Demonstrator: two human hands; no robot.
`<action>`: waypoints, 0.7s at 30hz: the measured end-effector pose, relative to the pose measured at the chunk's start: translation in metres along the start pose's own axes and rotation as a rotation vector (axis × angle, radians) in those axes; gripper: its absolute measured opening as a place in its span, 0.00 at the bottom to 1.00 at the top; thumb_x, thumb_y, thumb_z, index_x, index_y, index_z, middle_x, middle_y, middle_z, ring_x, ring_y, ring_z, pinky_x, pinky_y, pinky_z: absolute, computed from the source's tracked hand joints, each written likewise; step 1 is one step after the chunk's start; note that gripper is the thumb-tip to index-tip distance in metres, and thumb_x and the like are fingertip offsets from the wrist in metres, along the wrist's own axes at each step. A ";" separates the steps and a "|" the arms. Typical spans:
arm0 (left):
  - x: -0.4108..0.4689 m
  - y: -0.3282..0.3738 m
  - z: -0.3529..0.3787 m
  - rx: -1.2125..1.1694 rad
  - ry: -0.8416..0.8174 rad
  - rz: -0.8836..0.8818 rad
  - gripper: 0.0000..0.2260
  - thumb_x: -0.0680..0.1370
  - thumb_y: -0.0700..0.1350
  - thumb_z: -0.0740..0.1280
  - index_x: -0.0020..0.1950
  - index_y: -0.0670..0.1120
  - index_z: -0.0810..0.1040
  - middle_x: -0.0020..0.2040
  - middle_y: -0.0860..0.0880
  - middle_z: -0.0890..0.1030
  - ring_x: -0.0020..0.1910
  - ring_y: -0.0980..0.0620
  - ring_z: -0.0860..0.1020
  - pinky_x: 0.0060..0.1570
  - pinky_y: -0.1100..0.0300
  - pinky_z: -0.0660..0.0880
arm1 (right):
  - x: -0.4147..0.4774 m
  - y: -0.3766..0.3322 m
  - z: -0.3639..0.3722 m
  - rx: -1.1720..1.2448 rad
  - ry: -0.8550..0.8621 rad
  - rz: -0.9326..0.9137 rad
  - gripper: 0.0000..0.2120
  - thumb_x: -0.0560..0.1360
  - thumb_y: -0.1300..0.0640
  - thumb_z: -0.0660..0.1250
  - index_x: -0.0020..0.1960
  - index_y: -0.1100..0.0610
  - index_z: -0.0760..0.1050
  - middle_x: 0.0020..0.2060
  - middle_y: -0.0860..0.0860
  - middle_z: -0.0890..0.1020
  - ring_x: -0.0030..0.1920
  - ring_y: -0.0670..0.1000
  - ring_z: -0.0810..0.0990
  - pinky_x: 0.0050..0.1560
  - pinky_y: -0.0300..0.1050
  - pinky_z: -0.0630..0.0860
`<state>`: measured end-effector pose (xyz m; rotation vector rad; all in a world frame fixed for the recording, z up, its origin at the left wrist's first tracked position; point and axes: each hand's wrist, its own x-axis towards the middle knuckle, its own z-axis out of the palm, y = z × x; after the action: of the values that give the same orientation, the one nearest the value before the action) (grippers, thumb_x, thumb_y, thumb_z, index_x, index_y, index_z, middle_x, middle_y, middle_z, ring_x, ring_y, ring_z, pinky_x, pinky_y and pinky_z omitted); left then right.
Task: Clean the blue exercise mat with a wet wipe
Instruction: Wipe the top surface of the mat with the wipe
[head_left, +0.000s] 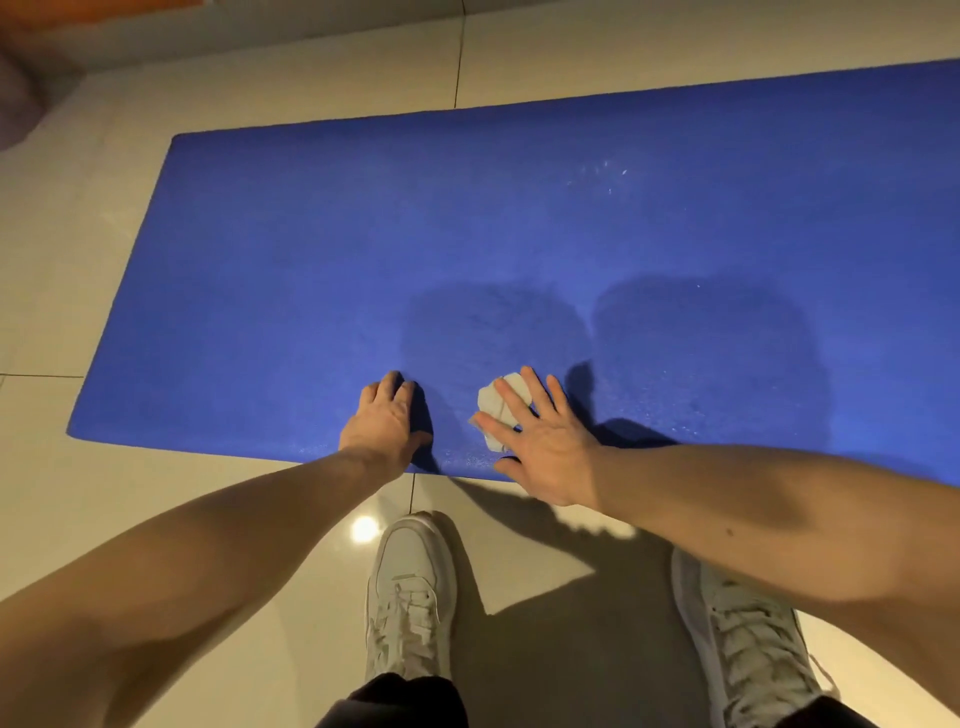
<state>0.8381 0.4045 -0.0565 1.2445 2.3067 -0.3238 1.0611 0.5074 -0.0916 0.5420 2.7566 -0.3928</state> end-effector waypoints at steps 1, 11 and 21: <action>0.000 0.000 0.001 -0.002 0.001 -0.003 0.36 0.79 0.55 0.68 0.81 0.49 0.54 0.80 0.52 0.53 0.77 0.47 0.53 0.67 0.47 0.72 | 0.002 -0.001 -0.001 -0.011 -0.020 -0.003 0.31 0.83 0.37 0.48 0.82 0.41 0.42 0.81 0.56 0.37 0.78 0.66 0.30 0.77 0.67 0.36; 0.002 -0.002 -0.003 -0.005 0.001 0.007 0.38 0.77 0.56 0.71 0.81 0.50 0.55 0.80 0.52 0.54 0.77 0.47 0.54 0.67 0.46 0.72 | 0.003 -0.007 -0.004 -0.095 0.003 -0.120 0.33 0.85 0.40 0.48 0.83 0.51 0.39 0.82 0.51 0.39 0.80 0.56 0.33 0.80 0.56 0.40; 0.001 -0.002 -0.006 0.002 -0.039 0.019 0.39 0.78 0.53 0.71 0.82 0.49 0.52 0.80 0.52 0.52 0.76 0.47 0.53 0.67 0.49 0.72 | 0.017 -0.001 -0.009 -0.056 0.018 0.213 0.34 0.84 0.39 0.47 0.83 0.52 0.39 0.81 0.56 0.36 0.79 0.61 0.31 0.79 0.60 0.38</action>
<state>0.8339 0.4065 -0.0518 1.2496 2.2613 -0.3407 1.0438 0.5151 -0.0894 0.8184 2.6823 -0.2610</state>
